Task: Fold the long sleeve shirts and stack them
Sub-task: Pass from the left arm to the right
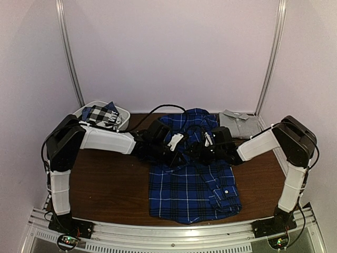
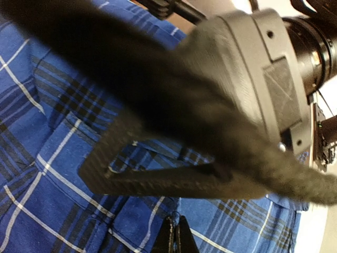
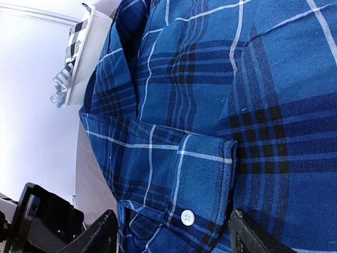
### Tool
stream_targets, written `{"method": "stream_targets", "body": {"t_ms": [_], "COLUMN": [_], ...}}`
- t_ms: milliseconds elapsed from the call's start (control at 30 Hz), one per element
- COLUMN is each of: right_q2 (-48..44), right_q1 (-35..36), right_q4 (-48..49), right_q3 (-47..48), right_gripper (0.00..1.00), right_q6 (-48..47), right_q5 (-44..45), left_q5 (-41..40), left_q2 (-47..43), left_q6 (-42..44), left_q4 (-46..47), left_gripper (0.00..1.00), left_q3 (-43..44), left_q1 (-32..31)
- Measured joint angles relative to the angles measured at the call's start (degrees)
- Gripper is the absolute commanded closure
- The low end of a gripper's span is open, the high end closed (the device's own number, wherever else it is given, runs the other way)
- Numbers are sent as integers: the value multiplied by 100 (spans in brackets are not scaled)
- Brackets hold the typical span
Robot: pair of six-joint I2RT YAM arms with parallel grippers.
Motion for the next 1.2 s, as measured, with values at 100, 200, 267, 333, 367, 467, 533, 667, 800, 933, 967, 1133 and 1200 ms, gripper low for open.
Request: {"method": "stream_targets", "body": {"t_ms": [100,200,267,333,367,467,533,667,800,933,967,1133,1200], "right_q2": [2,2,2,2,2,2,2,4,33,116,131,168,168], "right_q1": [24,28,28,28,28,28,28,39,79,127,140,181,184], "right_q4": [-17,-48,-118,-201,-234,-308,-315,-275,-212,-149,-118,-48,-33], "right_q3": [0,-22,-24,-24,-24,-26,-26,-26,-11,85,111,197,212], "right_gripper": [27,29,29,29,29,29,30,35,46,58,61,84,93], "right_q6": [-2,33,61,98,103,122,151,271,385,479,505,608,597], "right_q5": [4,9,11,44,68,140,142,138,114,61,44,-20,-35], "left_q5": [-157,-245,-262,-286,-304,-380,-385,-369,-328,-302,-302,-299,-302], "left_q2": [-42,-142,-192,-245,-282,-507,-627,-688,-686,-678,-675,-667,-667], "left_q6": [-63,-120,-144,-170,-186,-219,-225,-227,-229,-232,-232,-234,-240], "left_q4": [216,389,459,599,651,833,866,1043,1045,1043,1043,1038,1036], "left_gripper": [100,100,100,100,100,100,100,100,100,100,100,100,100], "left_q3": [-175,-393,-444,-494,-533,-745,-798,-798,-798,-798,-798,-796,-796], "left_q1": [0,2,0,0,0,0,0,0,0,0,0,0,0]}}
